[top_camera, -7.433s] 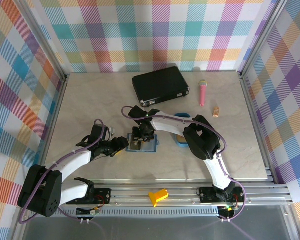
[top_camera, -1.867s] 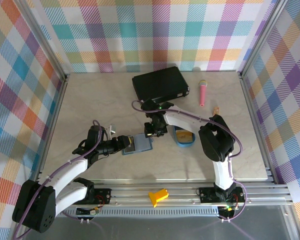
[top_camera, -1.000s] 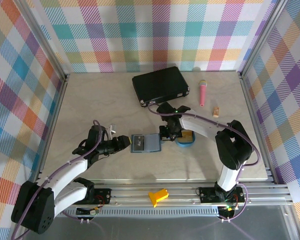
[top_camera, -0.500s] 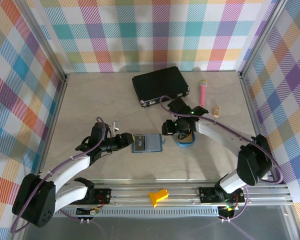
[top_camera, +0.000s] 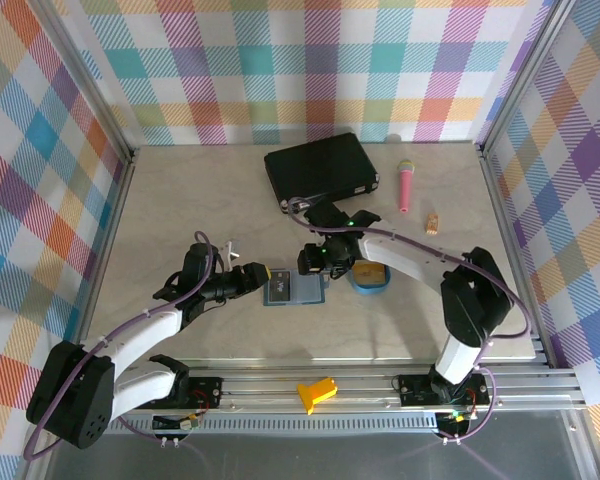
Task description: Put the credit cards into the card holder
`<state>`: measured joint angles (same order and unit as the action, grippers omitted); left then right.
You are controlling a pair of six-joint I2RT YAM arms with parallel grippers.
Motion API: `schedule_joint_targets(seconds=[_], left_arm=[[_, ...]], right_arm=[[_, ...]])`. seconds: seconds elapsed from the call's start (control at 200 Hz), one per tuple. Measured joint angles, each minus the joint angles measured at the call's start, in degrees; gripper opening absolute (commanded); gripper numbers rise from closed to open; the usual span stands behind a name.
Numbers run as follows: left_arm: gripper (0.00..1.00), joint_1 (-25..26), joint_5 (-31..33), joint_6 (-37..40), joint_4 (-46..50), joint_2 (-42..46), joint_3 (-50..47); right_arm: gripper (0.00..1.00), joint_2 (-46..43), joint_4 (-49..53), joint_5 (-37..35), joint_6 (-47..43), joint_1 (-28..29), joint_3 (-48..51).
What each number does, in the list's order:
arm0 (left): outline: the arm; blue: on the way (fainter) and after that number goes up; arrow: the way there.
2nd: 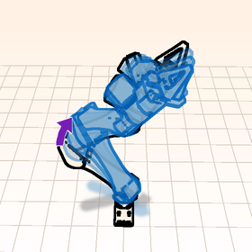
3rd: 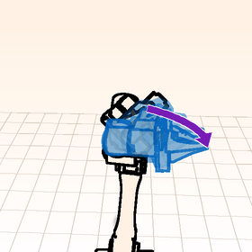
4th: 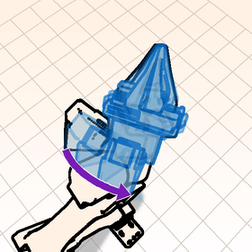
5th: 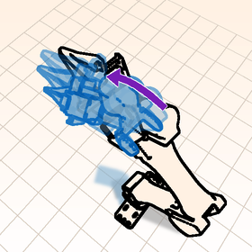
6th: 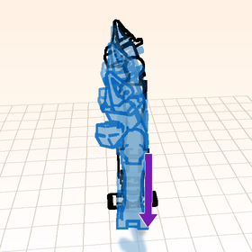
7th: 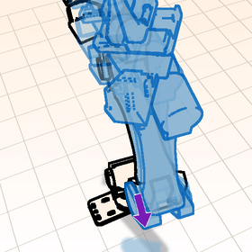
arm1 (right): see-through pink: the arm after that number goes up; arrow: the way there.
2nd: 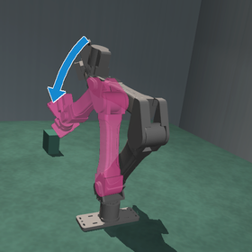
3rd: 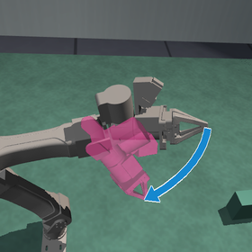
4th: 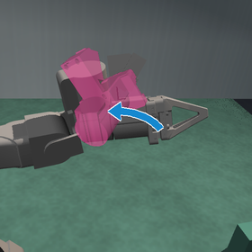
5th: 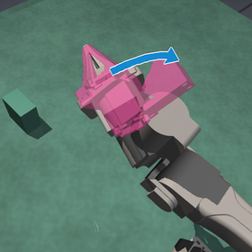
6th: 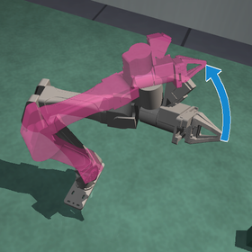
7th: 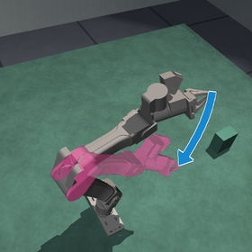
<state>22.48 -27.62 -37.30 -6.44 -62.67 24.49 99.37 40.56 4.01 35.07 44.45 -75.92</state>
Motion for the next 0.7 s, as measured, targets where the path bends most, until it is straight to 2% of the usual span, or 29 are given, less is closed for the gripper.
schedule_joint_targets(seconds=[0.43, 0.7], left_arm=[[0.55, 0.0, -0.42, 0.74, -0.04, -0.24, 0.0], [0.52, 0.9, -2.64, 0.76, -3.02, -6.71, -0.02]], right_arm=[[0.51, 8.5, 1.07, -0.76, 3.3, 0.22, -4.35], [0.51, 12.92, 1.57, 0.68, 2.93, 0.68, -6.21]])
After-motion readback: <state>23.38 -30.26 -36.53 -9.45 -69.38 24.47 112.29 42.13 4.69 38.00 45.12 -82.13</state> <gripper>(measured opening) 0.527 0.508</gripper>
